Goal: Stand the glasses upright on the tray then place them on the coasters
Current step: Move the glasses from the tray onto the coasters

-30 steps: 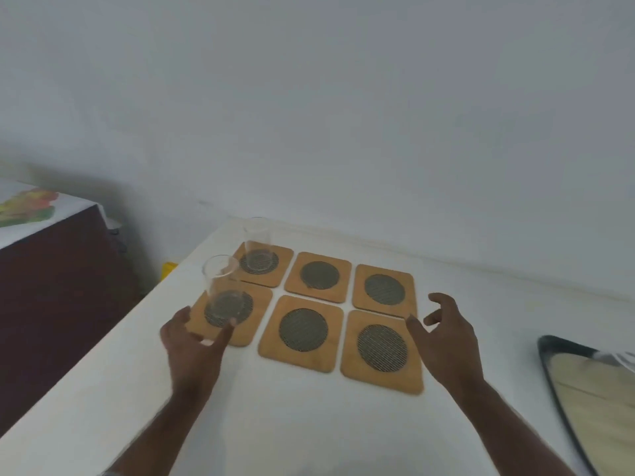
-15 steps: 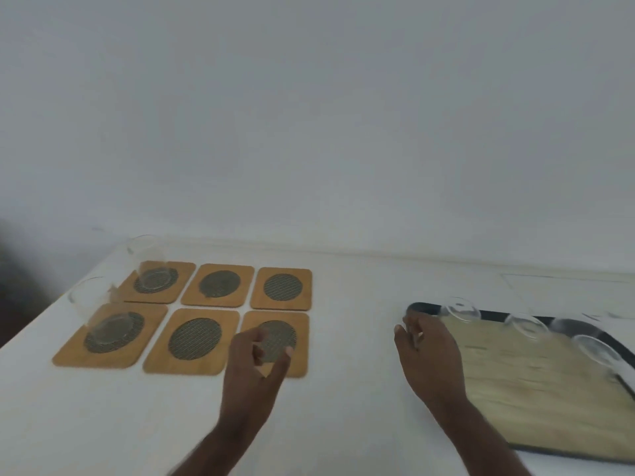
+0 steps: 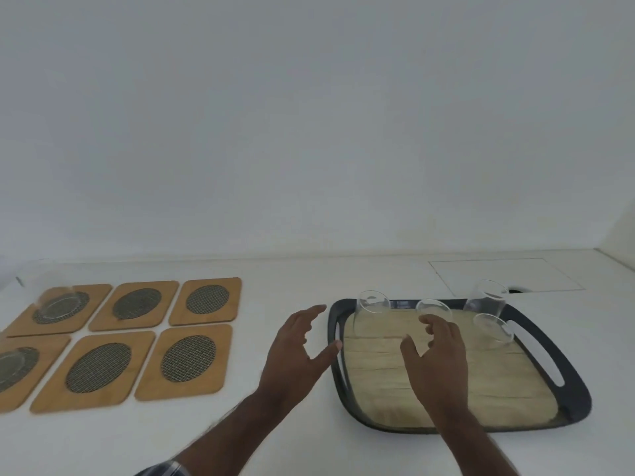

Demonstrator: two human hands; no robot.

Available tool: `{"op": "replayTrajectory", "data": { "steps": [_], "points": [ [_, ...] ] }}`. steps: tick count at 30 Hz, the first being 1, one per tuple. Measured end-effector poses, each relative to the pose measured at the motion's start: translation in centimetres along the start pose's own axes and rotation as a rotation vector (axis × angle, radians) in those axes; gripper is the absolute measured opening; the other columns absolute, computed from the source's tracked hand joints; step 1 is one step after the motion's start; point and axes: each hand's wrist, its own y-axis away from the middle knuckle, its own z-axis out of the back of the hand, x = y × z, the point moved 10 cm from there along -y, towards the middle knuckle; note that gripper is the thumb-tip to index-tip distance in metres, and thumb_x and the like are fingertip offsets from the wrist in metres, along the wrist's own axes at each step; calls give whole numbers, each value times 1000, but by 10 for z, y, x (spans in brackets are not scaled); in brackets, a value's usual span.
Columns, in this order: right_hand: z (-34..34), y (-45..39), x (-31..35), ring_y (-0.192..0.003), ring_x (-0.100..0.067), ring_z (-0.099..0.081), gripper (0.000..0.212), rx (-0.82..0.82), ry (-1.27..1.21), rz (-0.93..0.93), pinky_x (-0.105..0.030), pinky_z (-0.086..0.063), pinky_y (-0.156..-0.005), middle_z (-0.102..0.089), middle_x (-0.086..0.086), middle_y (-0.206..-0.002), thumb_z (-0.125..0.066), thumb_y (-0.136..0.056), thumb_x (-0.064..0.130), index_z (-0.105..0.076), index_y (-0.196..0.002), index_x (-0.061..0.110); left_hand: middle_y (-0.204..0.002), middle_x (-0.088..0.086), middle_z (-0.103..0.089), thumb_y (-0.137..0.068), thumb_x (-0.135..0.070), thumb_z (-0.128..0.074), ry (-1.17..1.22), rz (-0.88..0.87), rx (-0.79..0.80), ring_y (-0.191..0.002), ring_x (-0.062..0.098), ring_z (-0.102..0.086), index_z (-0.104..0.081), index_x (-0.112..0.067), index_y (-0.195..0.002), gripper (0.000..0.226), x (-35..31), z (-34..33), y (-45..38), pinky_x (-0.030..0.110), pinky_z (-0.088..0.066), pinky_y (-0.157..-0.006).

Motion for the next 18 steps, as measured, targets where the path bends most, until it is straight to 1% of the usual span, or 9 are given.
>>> {"op": "replayTrajectory", "data": {
  "steps": [3,4,5,7,9,11,14,16,18],
  "points": [
    [1,-2,-20,-105,-29,-54,51,-14,-18,-21,-42,-49,-85,-50,-3,-118,-75,-77,15,-53,-122,16,-134,-27,-47,-77,-46,-77,32,24,32,-117,-6,-48,-37,-53,-137,74,-2,-26,-11,9,-43,-91],
    [0,-2,-25,-106,-30,-54,55,-17,-26,-28,-42,-49,-86,-49,-4,-120,-75,-76,14,-51,-125,16,-136,-28,-45,-75,-47,-78,35,29,43,-120,-6,-47,-34,-52,-140,78,-2,-33,-13,12,-43,-95],
    [0,-3,-31,-108,-31,-53,58,-20,-33,-36,-40,-48,-86,-47,-4,-122,-76,-75,14,-49,-127,17,-137,-29,-43,-74,-48,-79,31,33,56,-123,-5,-46,-32,-50,-142,83,-2,-42,-17,19,-43,-101],
    [-2,-6,-41,-112,-30,-52,65,-13,-42,-53,-37,-45,-86,-45,-5,-127,-76,-75,15,-45,-132,17,-134,-35,-39,-72,-49,-79,17,43,84,-126,-2,-43,-28,-49,-145,90,-3,-57,-24,28,-42,-106],
    [-6,-8,-48,-118,-28,-50,71,12,-33,-55,-33,-42,-87,-44,-6,-132,-76,-76,16,-42,-138,20,-132,-36,-37,-71,-48,-79,-3,28,110,-127,-3,-42,-26,-53,-143,90,-6,-71,-30,29,-41,-108],
    [-10,-10,-54,-123,-27,-48,76,47,-10,-59,-31,-41,-88,-41,-7,-137,-75,-78,18,-38,-143,25,-137,-28,-39,-72,-49,-77,-53,-1,131,-129,1,-41,-23,-59,-141,88,-9,-84,-37,29,-41,-108],
    [-18,-12,-61,-133,-27,-40,80,103,26,-74,-38,-43,-94,-34,-8,-147,-72,-81,25,-30,-148,32,-147,-15,-36,-73,-54,-70,-124,-17,167,-137,9,-36,-17,-61,-143,89,-8,-103,-45,32,-39,-110],
    [-22,-15,-64,-138,-27,-36,81,126,41,-75,-41,-43,-98,-30,-8,-152,-70,-82,27,-26,-150,35,-152,-11,-34,-74,-55,-69,-132,-16,181,-143,12,-30,-13,-67,-141,88,-6,-112,-49,38,-39,-111],
    [-25,-20,-65,-139,-26,-34,81,128,55,-67,-41,-41,-101,-30,-8,-152,-70,-82,29,-26,-150,34,-154,-10,-34,-76,-54,-70,-132,-11,176,-144,12,-30,-14,-67,-141,86,-4,-116,-52,41,-39,-111]
  ]
}}
